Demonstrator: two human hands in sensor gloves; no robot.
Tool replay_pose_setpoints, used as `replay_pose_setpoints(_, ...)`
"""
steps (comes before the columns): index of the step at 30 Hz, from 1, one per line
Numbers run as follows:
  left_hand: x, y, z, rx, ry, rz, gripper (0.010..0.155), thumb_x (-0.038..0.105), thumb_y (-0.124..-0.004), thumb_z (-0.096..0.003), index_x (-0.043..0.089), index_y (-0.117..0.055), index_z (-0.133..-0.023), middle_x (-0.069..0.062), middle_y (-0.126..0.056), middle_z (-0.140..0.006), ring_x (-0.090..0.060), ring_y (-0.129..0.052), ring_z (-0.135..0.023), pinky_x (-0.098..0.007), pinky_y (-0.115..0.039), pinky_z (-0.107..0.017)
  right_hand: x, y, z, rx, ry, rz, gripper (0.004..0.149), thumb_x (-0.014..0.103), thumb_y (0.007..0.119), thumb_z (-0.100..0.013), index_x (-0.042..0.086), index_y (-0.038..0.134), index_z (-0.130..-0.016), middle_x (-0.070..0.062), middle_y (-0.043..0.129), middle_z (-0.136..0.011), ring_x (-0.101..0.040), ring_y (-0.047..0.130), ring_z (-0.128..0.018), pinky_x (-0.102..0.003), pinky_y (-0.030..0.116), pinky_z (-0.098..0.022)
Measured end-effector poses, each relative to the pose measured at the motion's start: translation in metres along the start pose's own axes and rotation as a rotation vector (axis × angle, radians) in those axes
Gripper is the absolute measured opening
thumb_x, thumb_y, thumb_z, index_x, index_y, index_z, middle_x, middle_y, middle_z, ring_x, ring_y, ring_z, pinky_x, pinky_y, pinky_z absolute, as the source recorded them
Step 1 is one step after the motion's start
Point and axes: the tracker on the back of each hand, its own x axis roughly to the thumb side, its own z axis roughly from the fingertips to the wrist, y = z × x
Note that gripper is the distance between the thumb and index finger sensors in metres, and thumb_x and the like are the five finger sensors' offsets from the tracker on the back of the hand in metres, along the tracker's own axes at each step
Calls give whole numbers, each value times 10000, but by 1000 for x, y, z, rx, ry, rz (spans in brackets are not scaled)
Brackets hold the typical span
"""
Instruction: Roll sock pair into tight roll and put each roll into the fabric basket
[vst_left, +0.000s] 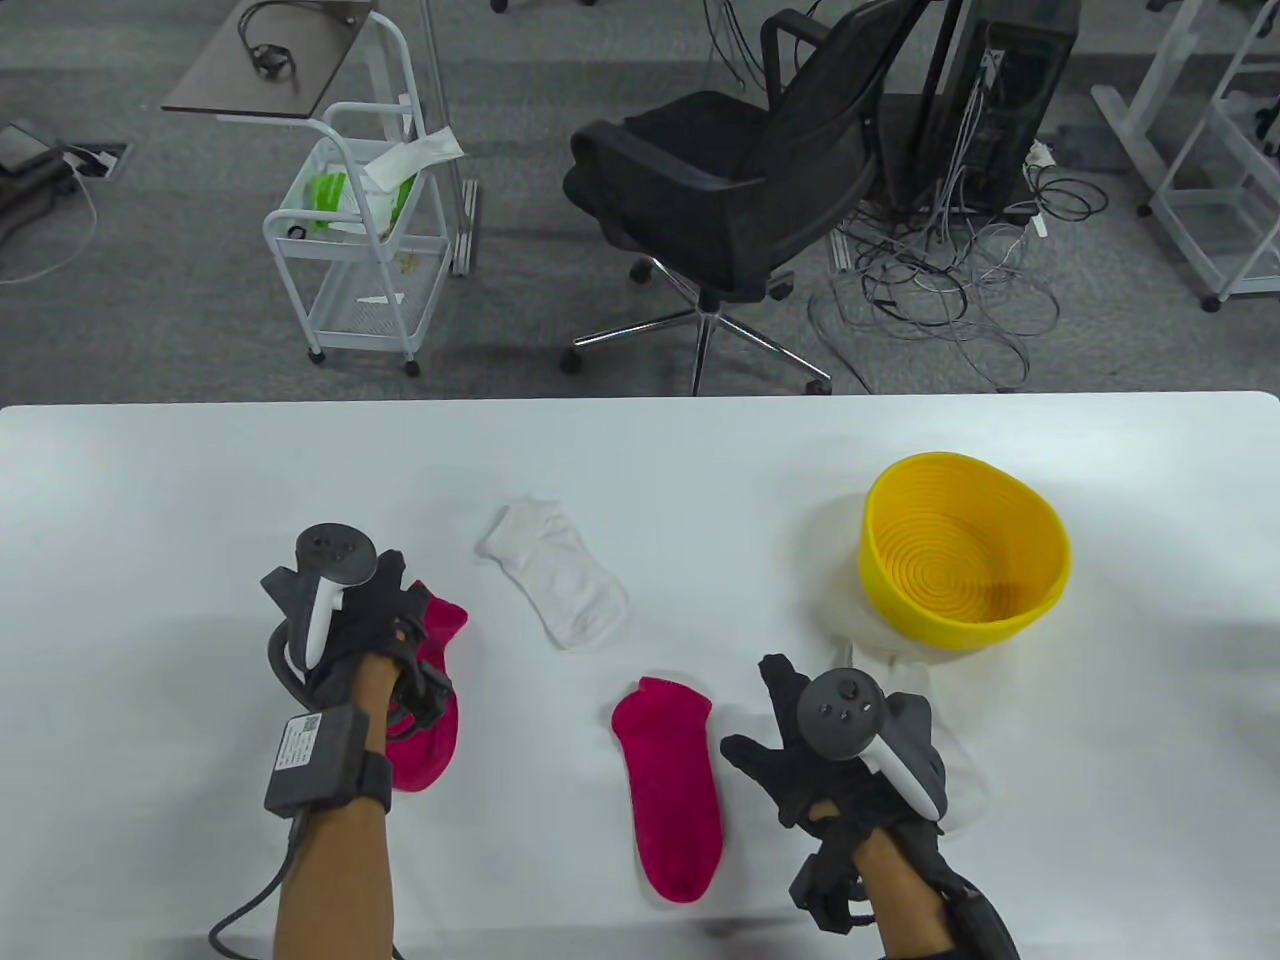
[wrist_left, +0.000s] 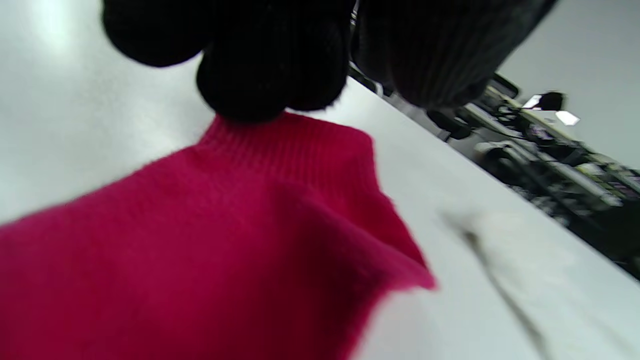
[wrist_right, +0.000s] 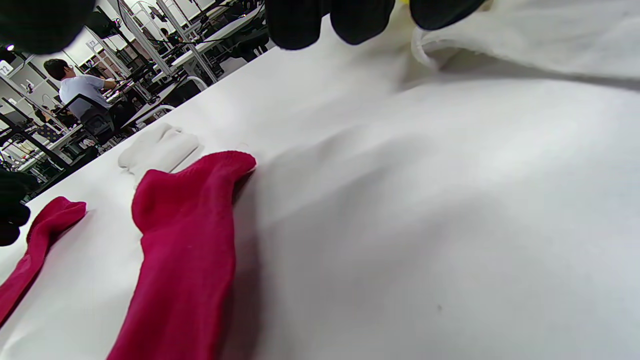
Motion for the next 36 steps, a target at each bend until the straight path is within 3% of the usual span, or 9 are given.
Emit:
replay_pose_setpoints(9, 2, -18, -19, -17, 49, -84, 575, 435, -880, -357, 362, -781, -918, -35, -1006, -582, -223, -1009, -438, -421, -803, -406, 5, 0, 2, 11, -23, -1, 907, 740, 654, -363, 351, 253, -1077, -5, 452, -1177, -365, 474, -1110, -624, 493, -734)
replay_pose_setpoints(12, 0, -22, -19, -20, 53, -104, 521, 440, -900, -344, 342, -874, -855, -7, -973, -588, -194, -982, -440, -417, -795, -433, 5, 1, 2, 16, -20, 0, 905, 739, 655, -365, 350, 255, -1077, -4, 457, -1175, -364, 477, -1109, -622, 495, -734)
replay_pose_setpoints(19, -4, -27, -20, 25, 36, -120, 404, 401, -913, -343, 385, -908, -747, 33, -942, -547, -153, -949, -394, -403, -794, -425, 5, 1, 2, 18, -13, -4, 904, 735, 657, -365, 346, 259, -1077, -7, 467, -1172, -364, 484, -1106, -621, 498, -732)
replay_pose_setpoints(24, -4, -26, -21, 16, 33, -98, 386, 400, -899, -354, 362, -925, -737, 22, -951, -540, -167, -954, -393, -415, -793, -430, 4, 0, 2, 17, -12, -9, 898, 734, 655, -367, 349, 262, -1076, -5, 470, -1171, -364, 488, -1105, -620, 502, -731)
replay_pose_setpoints(31, -15, -5, -12, -1, -29, 48, 387, 415, -913, -340, 314, -984, -706, 0, -1090, -397, -206, -1078, -267, -444, -852, -359, 2, -3, 1, 11, -3, -31, 889, 731, 656, -369, 352, 272, -1076, -4, 495, -1164, -362, 500, -1102, -618, 507, -730)
replay_pose_setpoints(36, -12, 24, 12, -44, -135, 202, 387, 399, -920, -337, 299, -982, -706, 23, -1158, -323, -182, -1142, -180, -423, -900, -263, 1, -3, 1, 10, 2, -41, 885, 725, 658, -371, 350, 277, -1075, -3, 511, -1158, -358, 514, -1098, -615, 514, -728)
